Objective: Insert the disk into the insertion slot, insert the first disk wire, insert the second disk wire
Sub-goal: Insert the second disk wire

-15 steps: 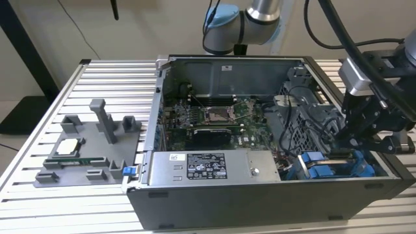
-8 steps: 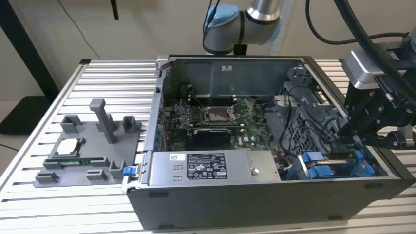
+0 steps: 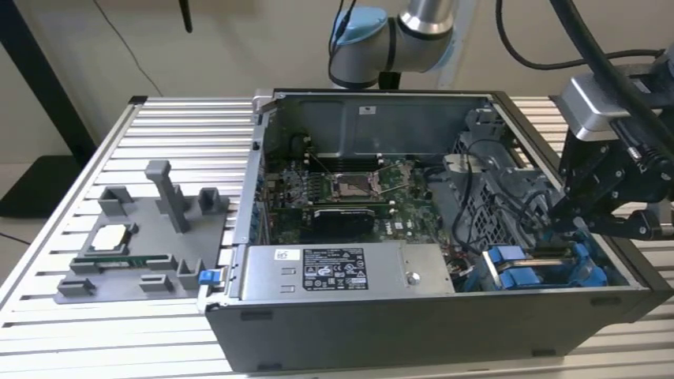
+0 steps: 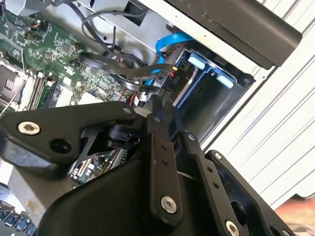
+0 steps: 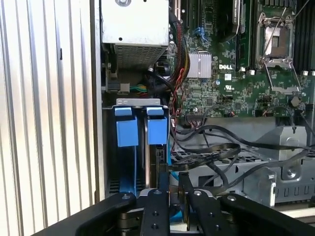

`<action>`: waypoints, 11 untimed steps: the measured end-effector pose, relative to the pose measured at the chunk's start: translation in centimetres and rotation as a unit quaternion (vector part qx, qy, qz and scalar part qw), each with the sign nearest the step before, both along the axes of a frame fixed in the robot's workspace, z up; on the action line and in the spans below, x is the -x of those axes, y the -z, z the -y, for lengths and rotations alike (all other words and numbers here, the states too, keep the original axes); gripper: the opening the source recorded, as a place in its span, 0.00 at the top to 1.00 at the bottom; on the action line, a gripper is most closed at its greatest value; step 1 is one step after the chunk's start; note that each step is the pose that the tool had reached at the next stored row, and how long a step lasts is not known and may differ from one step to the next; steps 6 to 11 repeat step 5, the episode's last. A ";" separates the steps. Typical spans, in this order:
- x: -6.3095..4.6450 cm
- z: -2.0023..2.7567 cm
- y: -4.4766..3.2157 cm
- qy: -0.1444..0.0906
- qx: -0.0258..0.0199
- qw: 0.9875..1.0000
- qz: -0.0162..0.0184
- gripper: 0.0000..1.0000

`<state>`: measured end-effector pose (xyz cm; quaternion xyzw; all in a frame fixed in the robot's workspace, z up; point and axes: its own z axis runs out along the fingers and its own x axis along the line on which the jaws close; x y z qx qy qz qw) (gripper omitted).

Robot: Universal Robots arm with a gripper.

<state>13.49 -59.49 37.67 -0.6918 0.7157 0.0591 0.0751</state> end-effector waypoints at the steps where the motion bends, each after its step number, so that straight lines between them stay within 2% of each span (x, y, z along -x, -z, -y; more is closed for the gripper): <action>1: 0.0 0.00 -0.02 0.000 0.000 1.000 0.000 0.00; 11: 0.0 0.00 -0.08 0.000 0.000 1.000 0.000 0.00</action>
